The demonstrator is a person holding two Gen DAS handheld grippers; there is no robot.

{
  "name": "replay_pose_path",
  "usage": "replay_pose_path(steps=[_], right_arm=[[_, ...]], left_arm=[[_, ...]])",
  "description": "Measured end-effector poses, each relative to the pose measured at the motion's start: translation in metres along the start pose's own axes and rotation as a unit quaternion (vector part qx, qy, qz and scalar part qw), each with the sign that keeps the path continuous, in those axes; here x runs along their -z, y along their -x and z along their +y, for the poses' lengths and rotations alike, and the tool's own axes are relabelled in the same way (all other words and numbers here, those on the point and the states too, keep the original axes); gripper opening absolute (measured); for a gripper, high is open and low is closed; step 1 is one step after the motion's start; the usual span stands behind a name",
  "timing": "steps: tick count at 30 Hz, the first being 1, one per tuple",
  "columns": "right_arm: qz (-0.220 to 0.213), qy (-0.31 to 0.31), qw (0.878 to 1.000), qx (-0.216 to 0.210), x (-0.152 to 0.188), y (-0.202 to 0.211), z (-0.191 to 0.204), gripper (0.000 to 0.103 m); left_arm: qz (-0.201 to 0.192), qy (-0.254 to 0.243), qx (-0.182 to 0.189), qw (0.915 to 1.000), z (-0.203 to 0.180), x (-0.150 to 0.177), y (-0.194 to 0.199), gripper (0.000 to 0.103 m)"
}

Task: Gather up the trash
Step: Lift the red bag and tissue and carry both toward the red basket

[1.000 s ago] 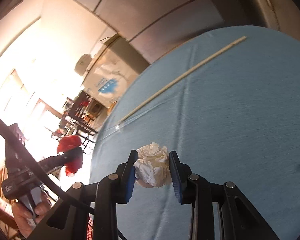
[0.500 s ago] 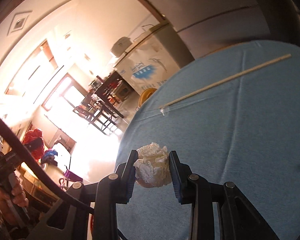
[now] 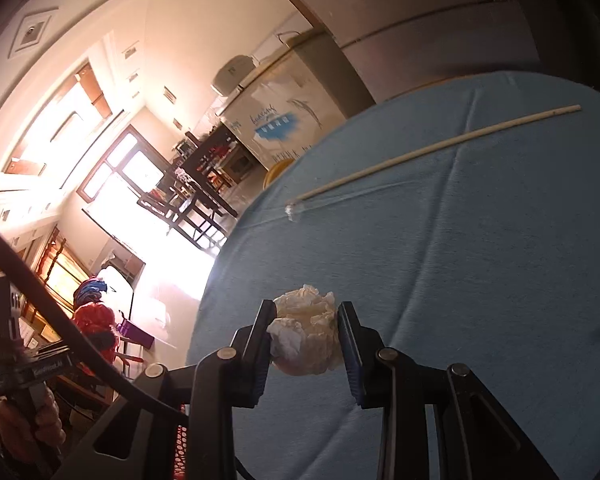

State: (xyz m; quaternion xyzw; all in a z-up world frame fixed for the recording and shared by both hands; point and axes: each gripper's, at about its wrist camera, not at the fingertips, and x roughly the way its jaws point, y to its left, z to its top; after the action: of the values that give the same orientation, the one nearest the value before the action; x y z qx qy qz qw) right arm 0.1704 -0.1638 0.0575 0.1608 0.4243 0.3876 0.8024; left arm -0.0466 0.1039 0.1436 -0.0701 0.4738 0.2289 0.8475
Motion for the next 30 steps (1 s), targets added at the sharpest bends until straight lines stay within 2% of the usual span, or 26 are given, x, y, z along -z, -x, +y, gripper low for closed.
replay_pose_path(steps=[3, 9, 15, 21, 27, 30], right_arm=[[0.015, 0.005, 1.0, -0.002, -0.01, -0.005, -0.002, 0.034], [0.036, 0.037, 0.998, -0.019, -0.016, -0.022, 0.025, 0.034], [0.036, 0.061, 0.997, -0.038, 0.004, -0.04, 0.079, 0.034], [0.008, 0.064, 0.997, -0.036, 0.04, -0.03, 0.128, 0.034], [-0.006, 0.077, 0.997, -0.018, 0.069, -0.015, 0.164, 0.034], [-0.003, 0.101, 0.995, -0.008, 0.082, -0.007, 0.179, 0.034]], left_arm=[[-0.009, 0.026, -0.011, 0.9996, 0.018, 0.0, 0.008, 0.045], [-0.031, 0.086, -0.048, 0.9947, 0.077, 0.03, 0.04, 0.045], [-0.069, 0.088, -0.053, 0.9923, 0.121, 0.042, 0.064, 0.045], [-0.117, 0.051, -0.01, 0.9918, 0.146, 0.042, 0.085, 0.046], [-0.137, 0.032, 0.033, 0.9895, 0.156, 0.064, 0.097, 0.046], [-0.134, 0.034, 0.031, 0.9898, 0.164, 0.077, 0.091, 0.046]])
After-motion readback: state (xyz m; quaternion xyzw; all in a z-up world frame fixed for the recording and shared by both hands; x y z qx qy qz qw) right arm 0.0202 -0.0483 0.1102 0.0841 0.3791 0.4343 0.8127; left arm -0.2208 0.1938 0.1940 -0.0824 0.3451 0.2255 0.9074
